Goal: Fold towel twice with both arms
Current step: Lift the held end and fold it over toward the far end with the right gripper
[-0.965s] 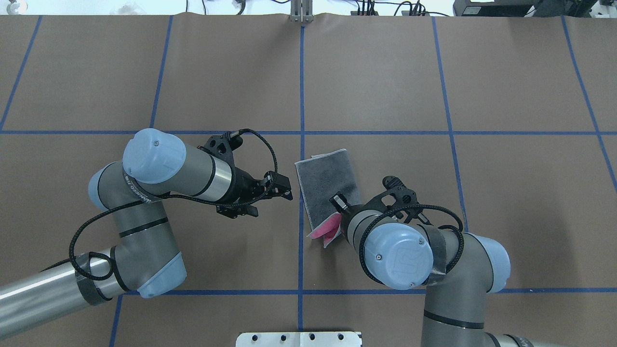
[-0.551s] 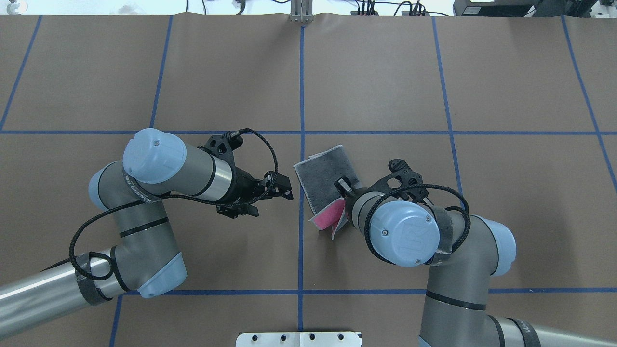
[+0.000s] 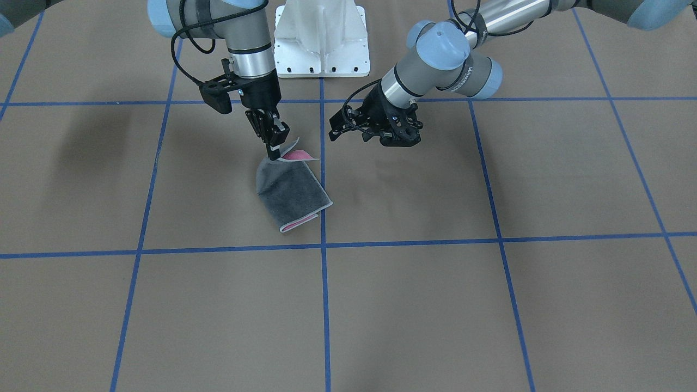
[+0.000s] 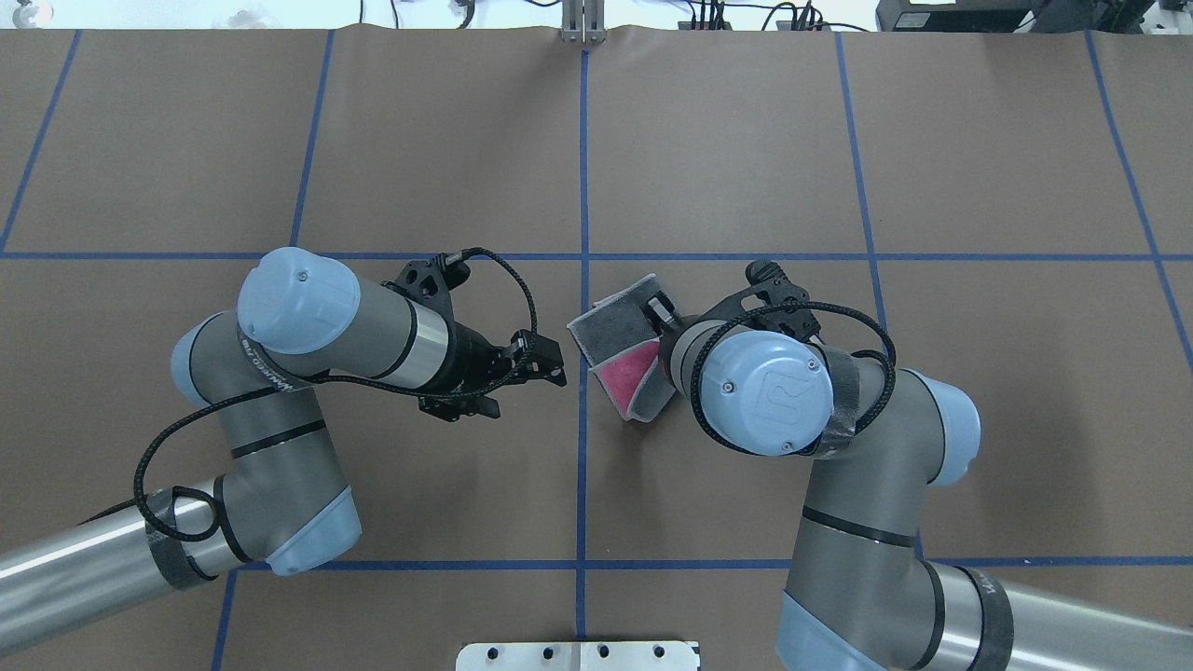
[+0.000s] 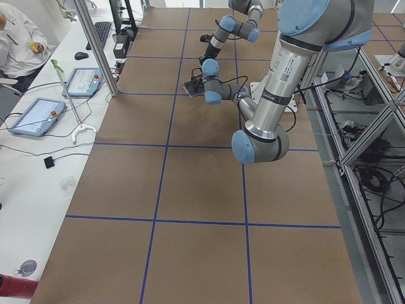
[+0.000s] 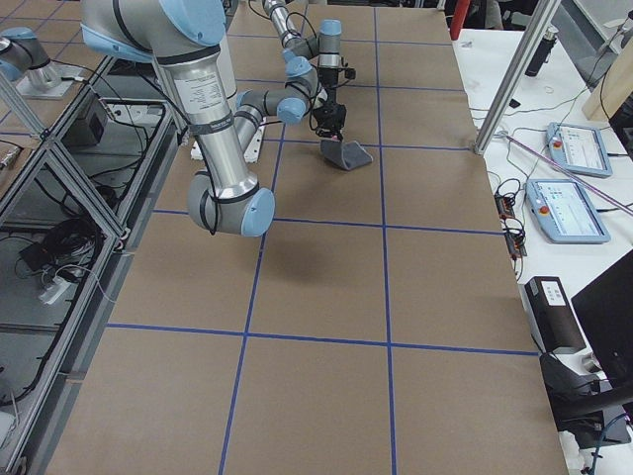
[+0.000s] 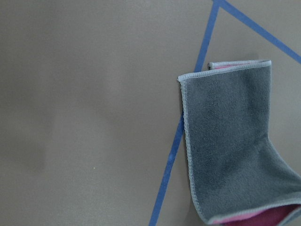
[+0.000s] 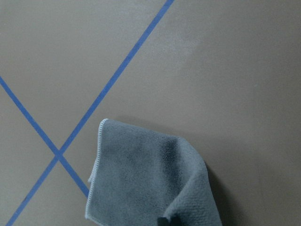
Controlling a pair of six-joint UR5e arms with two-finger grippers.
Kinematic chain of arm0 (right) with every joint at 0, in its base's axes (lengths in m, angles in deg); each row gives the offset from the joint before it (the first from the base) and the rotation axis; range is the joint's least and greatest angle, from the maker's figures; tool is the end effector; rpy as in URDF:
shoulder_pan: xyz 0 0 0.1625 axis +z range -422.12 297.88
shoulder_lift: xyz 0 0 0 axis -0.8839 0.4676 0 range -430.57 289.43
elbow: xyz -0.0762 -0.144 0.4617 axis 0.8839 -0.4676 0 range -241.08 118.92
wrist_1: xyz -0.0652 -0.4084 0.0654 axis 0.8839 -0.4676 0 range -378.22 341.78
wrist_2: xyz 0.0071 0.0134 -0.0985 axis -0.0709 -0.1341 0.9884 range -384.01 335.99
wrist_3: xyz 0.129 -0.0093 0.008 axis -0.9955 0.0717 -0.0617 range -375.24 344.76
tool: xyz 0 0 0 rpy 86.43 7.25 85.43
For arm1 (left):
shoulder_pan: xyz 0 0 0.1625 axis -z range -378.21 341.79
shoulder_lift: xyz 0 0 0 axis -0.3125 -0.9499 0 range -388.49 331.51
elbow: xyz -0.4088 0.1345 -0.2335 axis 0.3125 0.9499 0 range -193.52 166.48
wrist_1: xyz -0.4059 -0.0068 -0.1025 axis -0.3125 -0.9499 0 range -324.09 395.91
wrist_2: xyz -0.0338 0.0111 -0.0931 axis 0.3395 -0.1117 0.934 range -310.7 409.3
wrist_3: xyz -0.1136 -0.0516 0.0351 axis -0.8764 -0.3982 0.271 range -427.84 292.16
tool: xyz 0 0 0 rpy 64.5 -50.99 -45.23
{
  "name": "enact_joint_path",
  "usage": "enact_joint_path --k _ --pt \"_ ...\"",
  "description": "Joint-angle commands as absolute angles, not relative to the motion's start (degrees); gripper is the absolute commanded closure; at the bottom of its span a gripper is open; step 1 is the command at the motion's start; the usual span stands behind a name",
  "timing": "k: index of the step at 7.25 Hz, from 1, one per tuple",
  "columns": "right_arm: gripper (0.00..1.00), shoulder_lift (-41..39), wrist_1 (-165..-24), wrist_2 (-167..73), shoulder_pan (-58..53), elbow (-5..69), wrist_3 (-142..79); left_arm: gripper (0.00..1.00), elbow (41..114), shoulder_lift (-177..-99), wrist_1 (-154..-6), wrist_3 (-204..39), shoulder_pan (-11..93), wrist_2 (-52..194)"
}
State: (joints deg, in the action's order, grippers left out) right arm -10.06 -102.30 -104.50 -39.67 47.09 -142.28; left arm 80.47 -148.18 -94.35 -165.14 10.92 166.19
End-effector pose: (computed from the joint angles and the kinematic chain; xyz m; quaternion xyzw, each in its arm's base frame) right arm -0.5604 -0.3990 0.2909 0.0163 -0.4549 0.4737 0.7539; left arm 0.5852 -0.4116 0.3039 -0.0717 0.6095 -0.1101 0.7818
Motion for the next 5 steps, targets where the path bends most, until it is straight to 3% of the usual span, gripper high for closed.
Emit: enact_joint_path --k 1,5 --pt "1.0 -12.72 -102.24 -106.01 -37.43 44.32 -141.54 0.01 80.52 -148.11 -94.35 -165.13 10.97 166.19" --pt "1.0 -18.17 -101.97 -106.97 -34.53 37.29 -138.73 0.01 80.43 -148.2 -94.35 -165.13 10.88 166.19"
